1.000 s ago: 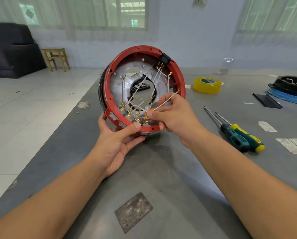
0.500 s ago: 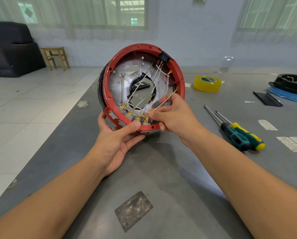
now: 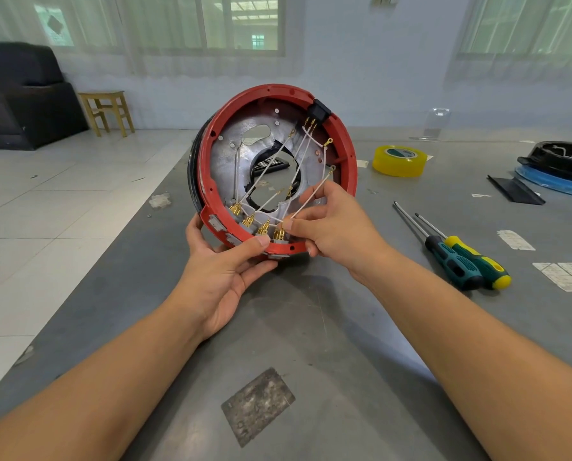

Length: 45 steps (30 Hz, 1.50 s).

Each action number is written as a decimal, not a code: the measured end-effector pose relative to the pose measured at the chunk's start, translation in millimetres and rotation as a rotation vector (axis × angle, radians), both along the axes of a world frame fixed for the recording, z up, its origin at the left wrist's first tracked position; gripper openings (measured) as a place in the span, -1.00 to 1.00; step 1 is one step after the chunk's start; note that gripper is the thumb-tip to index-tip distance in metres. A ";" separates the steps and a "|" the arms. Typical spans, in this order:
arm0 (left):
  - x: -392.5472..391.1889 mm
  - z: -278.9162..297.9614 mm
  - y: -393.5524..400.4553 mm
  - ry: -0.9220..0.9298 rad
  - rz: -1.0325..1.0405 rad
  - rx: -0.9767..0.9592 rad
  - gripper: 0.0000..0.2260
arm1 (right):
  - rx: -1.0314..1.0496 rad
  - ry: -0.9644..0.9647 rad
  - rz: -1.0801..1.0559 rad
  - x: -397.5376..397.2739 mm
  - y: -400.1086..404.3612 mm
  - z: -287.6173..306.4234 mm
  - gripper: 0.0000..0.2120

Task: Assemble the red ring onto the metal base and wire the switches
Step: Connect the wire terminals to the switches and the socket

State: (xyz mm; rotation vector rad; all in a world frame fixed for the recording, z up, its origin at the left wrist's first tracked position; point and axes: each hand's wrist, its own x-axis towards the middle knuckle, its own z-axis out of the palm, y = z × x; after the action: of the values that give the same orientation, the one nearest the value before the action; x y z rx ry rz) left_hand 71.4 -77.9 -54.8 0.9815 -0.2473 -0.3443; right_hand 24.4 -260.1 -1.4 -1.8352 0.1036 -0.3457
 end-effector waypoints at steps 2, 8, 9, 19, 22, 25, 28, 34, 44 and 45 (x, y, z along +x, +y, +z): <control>0.2 -0.3 0.1 0.001 0.018 -0.008 -0.15 | -0.035 -0.014 0.006 0.5 0.3 -1.2 -0.68; 0.3 -2.0 -0.8 -0.021 0.049 -0.001 -0.19 | -0.092 -0.035 0.012 -0.5 -0.7 -3.8 -0.68; 0.3 -2.1 -0.9 -0.022 0.051 0.001 -0.19 | -0.098 -0.037 0.015 -1.1 -0.9 -4.0 -0.68; 0.5 -2.1 0.0 -0.030 0.037 0.021 -0.18 | -0.286 -0.094 -0.016 -5.1 2.2 -1.6 -0.69; 0.9 -1.1 1.2 -0.010 0.003 0.012 -0.18 | -0.303 -0.106 -0.011 -5.7 2.1 -2.3 -0.70; 2.7 0.4 2.5 0.008 -0.009 -0.020 -0.16 | -0.321 -0.115 -0.011 -5.7 2.7 -3.7 -0.70; 3.1 2.9 2.6 0.002 -0.026 0.009 -0.16 | -0.288 -0.120 -0.019 -3.6 2.9 -5.1 -0.69; 2.4 7.1 4.6 0.016 -0.035 0.034 -0.19 | -0.246 -0.125 -0.020 0.9 3.5 -6.9 -0.70; -0.6 7.5 1.5 0.042 0.007 -0.039 -0.18 | -0.332 -0.120 -0.010 1.9 5.6 -7.9 -0.72; -0.7 7.3 1.3 0.041 0.008 -0.040 -0.17 | -0.321 -0.122 -0.007 1.9 5.9 -8.3 -0.73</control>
State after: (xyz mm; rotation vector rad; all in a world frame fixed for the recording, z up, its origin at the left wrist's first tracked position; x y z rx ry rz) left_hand 70.7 -76.6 -47.5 0.9351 -0.2119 -0.3506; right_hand 26.3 -254.2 -9.7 -2.1248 -0.0322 -0.5012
